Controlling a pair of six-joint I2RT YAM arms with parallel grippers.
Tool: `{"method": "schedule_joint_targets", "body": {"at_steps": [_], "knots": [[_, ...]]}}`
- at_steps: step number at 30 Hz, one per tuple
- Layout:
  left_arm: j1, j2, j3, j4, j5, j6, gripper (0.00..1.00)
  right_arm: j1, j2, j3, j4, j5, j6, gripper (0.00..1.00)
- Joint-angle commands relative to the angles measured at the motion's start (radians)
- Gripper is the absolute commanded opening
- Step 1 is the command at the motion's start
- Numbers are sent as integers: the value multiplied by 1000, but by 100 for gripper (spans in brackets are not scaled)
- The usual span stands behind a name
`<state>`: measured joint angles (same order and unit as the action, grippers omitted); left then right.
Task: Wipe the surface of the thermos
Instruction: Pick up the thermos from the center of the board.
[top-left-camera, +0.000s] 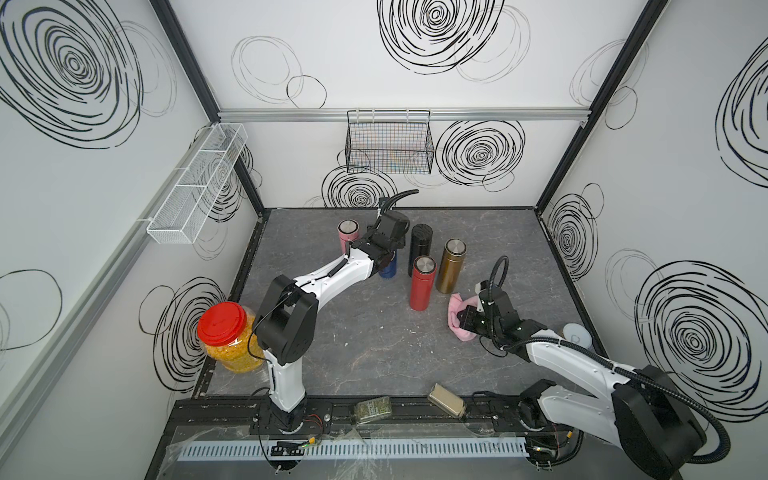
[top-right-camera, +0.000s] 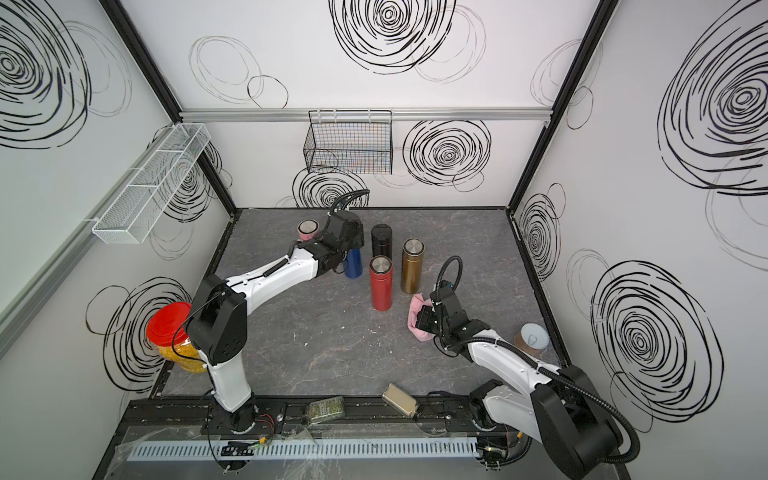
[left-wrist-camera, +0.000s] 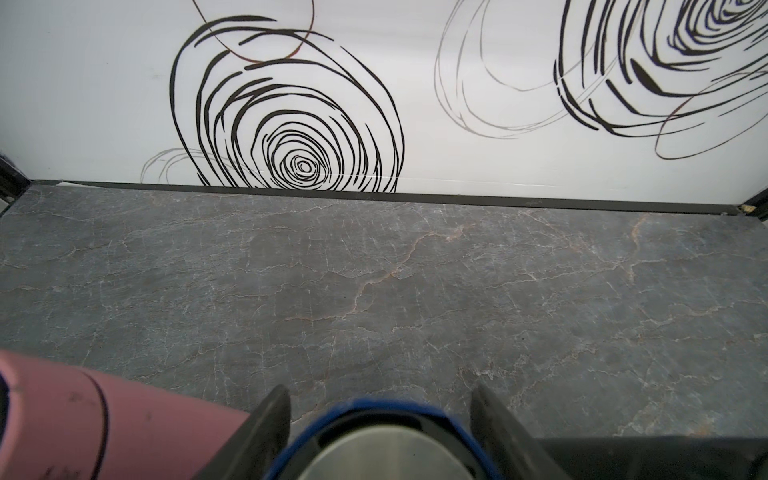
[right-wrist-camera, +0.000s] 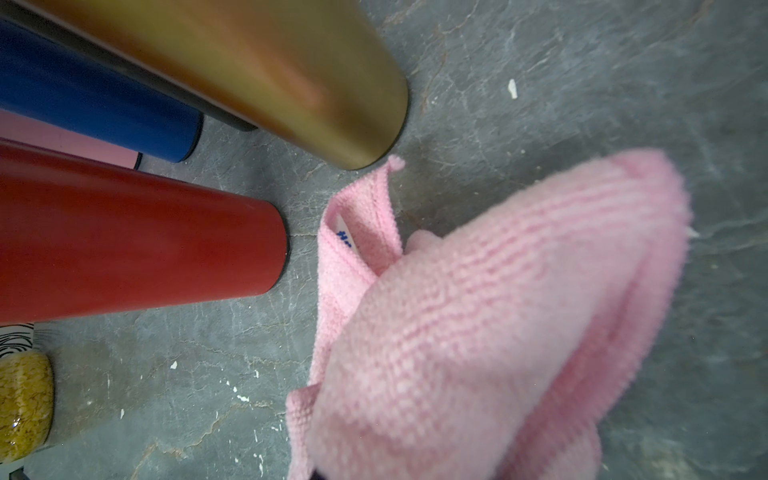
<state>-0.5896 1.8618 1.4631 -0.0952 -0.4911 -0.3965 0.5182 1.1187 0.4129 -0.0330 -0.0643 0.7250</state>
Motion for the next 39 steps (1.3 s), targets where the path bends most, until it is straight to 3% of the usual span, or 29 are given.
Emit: {"method": "schedule_joint_targets", "body": {"at_steps": [1, 14, 24, 31, 39], "knots": [[-6, -29, -28, -21, -19, 8, 0, -2, -17, -11, 7, -6, 13, 0], [-24, -137, -93, -10, -14, 16, 0, -2, -18, -5, 7, -9, 13, 0], [-108, -290, -172, -104, -48, 6, 0, -3, -58, -5, -27, -12, 10, 0], [-184, -522, -350, -197, -89, -63, 0, 0, -176, -45, -84, -54, 13, 0], [-253, -698, -564, -97, 27, -93, 0, 110, -418, -50, -207, -48, 18, 0]]}}
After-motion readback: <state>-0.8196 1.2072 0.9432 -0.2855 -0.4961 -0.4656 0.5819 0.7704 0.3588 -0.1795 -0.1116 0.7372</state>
